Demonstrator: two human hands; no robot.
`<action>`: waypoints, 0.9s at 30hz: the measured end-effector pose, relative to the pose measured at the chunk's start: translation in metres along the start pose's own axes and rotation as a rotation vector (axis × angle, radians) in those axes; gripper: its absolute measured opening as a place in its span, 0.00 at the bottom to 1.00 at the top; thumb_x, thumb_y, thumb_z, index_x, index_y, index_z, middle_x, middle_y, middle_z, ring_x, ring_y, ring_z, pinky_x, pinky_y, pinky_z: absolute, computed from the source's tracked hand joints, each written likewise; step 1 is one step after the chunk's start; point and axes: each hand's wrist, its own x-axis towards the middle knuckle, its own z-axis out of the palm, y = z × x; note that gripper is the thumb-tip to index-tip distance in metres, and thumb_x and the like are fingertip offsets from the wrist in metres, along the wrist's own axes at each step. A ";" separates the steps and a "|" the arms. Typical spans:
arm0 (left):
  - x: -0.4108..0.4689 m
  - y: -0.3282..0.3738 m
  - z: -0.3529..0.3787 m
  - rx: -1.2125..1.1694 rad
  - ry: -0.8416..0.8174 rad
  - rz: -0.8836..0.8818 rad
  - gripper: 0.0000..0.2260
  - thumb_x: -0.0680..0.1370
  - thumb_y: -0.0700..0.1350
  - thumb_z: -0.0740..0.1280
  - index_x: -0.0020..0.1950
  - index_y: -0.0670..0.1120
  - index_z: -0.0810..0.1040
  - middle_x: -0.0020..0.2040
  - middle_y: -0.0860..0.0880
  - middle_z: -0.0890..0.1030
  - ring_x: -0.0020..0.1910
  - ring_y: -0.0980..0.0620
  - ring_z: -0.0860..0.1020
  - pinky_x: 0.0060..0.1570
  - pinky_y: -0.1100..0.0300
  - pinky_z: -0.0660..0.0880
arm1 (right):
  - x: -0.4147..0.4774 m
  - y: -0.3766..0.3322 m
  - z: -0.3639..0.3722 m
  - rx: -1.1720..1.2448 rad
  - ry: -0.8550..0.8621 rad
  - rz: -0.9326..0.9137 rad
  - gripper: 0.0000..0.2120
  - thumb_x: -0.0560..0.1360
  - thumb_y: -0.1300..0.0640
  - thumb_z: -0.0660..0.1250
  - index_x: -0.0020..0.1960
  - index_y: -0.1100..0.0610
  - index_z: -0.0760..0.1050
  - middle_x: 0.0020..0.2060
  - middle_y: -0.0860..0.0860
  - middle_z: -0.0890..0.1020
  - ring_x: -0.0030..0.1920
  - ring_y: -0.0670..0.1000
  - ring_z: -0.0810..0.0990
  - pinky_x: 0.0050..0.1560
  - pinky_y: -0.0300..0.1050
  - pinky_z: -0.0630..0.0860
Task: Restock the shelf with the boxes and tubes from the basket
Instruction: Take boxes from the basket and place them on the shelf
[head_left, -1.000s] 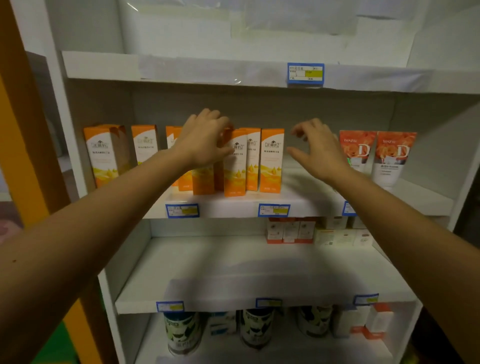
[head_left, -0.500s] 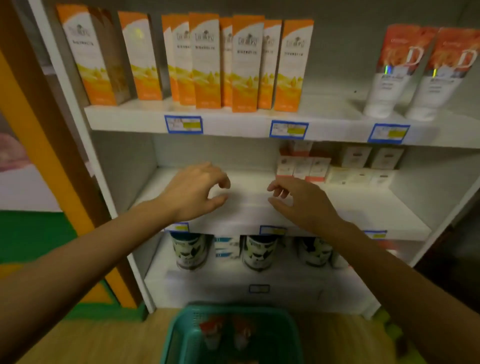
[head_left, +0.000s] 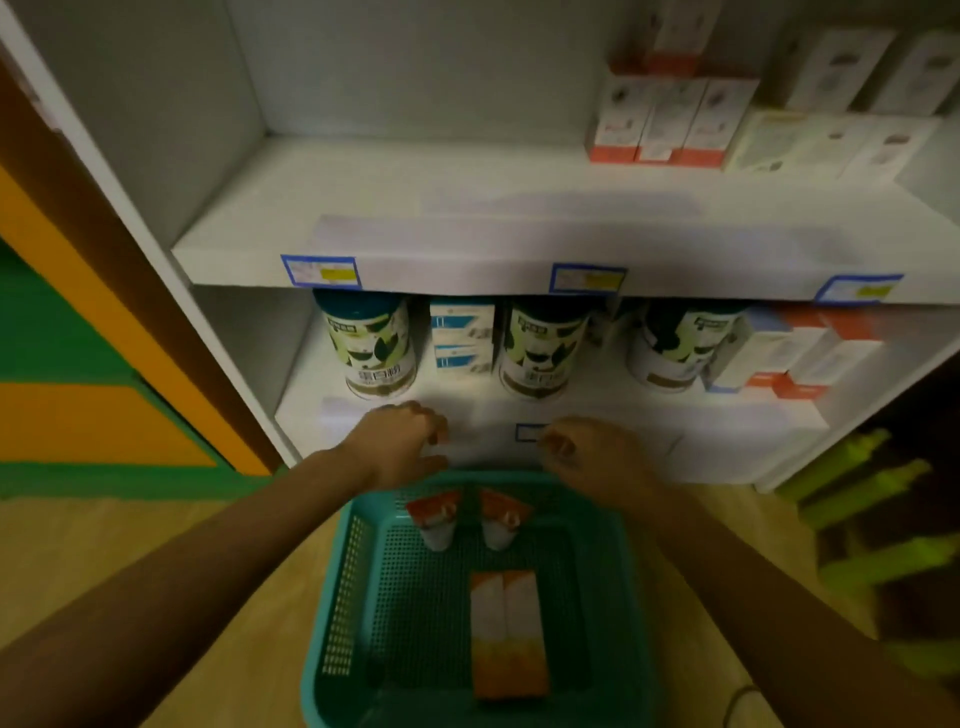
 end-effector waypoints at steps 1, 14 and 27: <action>0.002 0.001 0.014 -0.008 -0.044 -0.014 0.16 0.76 0.53 0.62 0.61 0.47 0.74 0.60 0.48 0.77 0.59 0.48 0.75 0.56 0.56 0.71 | -0.002 0.005 0.015 0.007 -0.045 0.012 0.14 0.74 0.51 0.65 0.58 0.52 0.75 0.55 0.52 0.80 0.53 0.51 0.78 0.51 0.41 0.73; -0.002 0.012 0.178 -0.091 -0.464 -0.081 0.21 0.76 0.53 0.62 0.66 0.45 0.70 0.67 0.44 0.73 0.65 0.44 0.73 0.63 0.51 0.71 | -0.023 0.047 0.169 -0.155 -0.647 0.177 0.46 0.68 0.45 0.72 0.76 0.56 0.50 0.75 0.56 0.56 0.74 0.57 0.57 0.73 0.53 0.60; 0.001 0.017 0.214 -0.185 -0.521 -0.087 0.24 0.76 0.54 0.62 0.69 0.46 0.66 0.69 0.44 0.70 0.67 0.44 0.71 0.65 0.50 0.70 | -0.011 0.035 0.182 -0.191 -0.689 0.205 0.34 0.66 0.44 0.73 0.68 0.55 0.67 0.67 0.55 0.67 0.67 0.56 0.67 0.64 0.52 0.69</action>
